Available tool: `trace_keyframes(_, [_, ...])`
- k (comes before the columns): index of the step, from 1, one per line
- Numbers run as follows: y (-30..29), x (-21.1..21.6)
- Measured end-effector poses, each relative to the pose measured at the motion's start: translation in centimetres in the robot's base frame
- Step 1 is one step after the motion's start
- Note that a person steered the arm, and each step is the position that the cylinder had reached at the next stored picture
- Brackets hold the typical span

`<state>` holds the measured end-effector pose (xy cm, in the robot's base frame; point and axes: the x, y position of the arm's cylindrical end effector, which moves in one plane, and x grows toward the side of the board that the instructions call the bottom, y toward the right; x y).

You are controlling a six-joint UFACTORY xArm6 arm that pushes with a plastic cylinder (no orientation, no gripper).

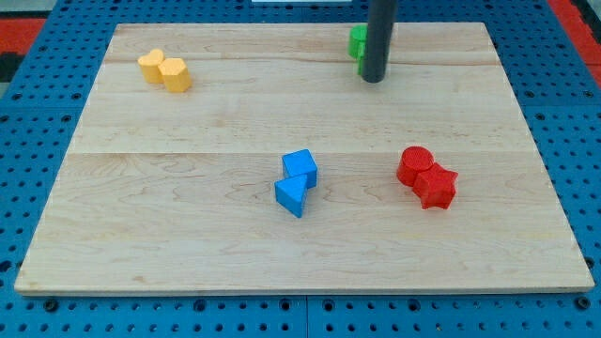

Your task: Move the green star and the green circle up towards the top

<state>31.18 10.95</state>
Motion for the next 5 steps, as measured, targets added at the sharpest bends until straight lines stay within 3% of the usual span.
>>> trace_keyframes(1, [2.9,0.6])
trace_keyframes(3, [3.2,-2.6])
trace_keyframes(5, [2.2,-2.6])
